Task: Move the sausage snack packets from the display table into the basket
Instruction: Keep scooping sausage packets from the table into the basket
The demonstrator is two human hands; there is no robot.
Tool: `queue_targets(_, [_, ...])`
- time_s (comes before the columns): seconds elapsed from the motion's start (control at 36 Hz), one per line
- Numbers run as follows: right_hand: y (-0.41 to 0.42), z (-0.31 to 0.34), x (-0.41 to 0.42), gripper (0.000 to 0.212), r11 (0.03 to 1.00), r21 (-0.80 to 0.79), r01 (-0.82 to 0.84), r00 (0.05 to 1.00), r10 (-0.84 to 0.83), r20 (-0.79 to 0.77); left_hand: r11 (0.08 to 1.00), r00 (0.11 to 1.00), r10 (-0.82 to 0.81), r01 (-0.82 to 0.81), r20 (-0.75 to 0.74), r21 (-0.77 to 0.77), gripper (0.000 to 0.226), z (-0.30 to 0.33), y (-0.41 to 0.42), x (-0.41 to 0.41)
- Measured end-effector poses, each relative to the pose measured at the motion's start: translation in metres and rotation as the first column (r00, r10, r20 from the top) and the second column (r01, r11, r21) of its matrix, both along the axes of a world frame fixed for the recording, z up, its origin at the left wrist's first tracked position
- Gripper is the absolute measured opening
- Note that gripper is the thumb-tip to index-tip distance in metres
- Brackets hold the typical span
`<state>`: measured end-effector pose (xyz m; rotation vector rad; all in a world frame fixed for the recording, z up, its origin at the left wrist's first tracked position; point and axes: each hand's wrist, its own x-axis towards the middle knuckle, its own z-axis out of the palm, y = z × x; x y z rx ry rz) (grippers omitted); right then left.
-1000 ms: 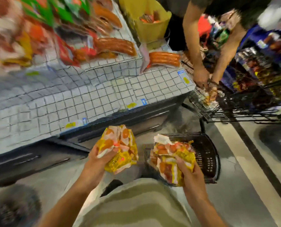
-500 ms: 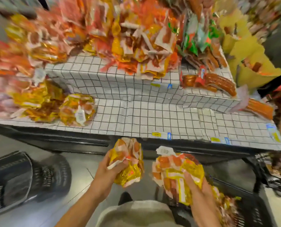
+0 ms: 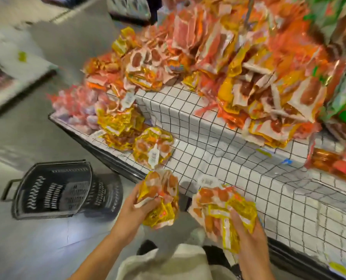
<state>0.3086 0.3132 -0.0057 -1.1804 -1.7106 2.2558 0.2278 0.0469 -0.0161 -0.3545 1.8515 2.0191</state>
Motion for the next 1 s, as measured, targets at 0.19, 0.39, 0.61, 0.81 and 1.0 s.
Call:
queue_targets(0.19, [0.021,0.004,-0.068,0.039,0.988,0.060,-0.145,0.989,0.145,0.014,0.995,0.994,0.078,-0.082,-0.071,-0.062,0.054,0.029,0.007,-0.063])
queue_targets(0.39, [0.026,0.011,-0.104,0.048,0.967,0.150,-0.205,0.978,0.209,-0.011,0.997,0.992,0.049,-0.055,-0.120,-0.048,0.046,0.050,-0.002,-0.140])
queue_targets(0.61, [-0.007,0.008,-0.115,0.051,0.990,0.142,-0.012,0.998,0.002,0.070,0.946,0.990,-0.089,0.118,0.107,-0.302,0.083,-0.002,-0.035,-0.233])
queue_targets(0.81, [-0.048,0.001,-0.110,0.045,0.971,0.171,0.170,0.972,-0.193,0.130,0.783,0.965,-0.161,-0.004,-0.208,-0.623,0.053,-0.048,-0.046,-0.242])
queue_targets(1.0, [-0.092,0.014,-0.112,0.052,0.955,0.203,0.215,0.966,-0.238,0.098,0.771,0.823,-0.342,-0.030,-0.453,-0.637,0.084,-0.051,-0.062,-0.225])
